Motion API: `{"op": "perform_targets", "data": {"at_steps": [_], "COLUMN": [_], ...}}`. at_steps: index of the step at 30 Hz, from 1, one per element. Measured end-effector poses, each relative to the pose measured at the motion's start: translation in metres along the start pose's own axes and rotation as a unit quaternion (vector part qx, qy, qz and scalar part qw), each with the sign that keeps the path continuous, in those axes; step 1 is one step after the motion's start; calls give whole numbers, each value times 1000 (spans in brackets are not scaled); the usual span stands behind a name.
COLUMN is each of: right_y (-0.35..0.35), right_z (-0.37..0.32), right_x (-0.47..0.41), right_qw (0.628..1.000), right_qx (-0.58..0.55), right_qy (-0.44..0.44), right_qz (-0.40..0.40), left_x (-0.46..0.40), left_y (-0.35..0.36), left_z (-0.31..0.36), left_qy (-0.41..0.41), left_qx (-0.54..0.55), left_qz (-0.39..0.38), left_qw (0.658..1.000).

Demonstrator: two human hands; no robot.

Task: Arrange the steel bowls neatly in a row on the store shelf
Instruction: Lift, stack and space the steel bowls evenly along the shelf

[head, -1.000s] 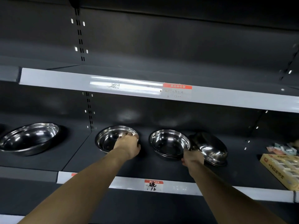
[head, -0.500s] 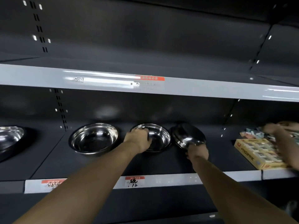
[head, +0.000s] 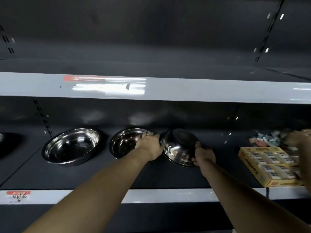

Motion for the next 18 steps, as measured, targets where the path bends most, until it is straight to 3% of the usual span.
{"op": "perform_targets", "data": {"at_steps": [8,18], "right_y": [-4,-9], "right_z": [12,16], "right_x": [-26,-31], "right_qw": [998,994], "right_qx": [10,101], "right_qy": [55,33], "right_qz": [-35,-12], "left_x": [-31,-41], "left_y": [19,27], "left_z": [24,26], "left_qy": [-49,-49], "left_qx": [-14,69], "left_qz": [-36,-29], "left_qw": [998,996]}}
Point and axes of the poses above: each hand's wrist, its own x-axis away from the middle knuckle, its own y-axis out of the palm, z = x × y, the point moved 2 cm from there along -x, towards the middle knuckle, and after that the axes turned 10 degrees about -z, right-handed, at the moved point
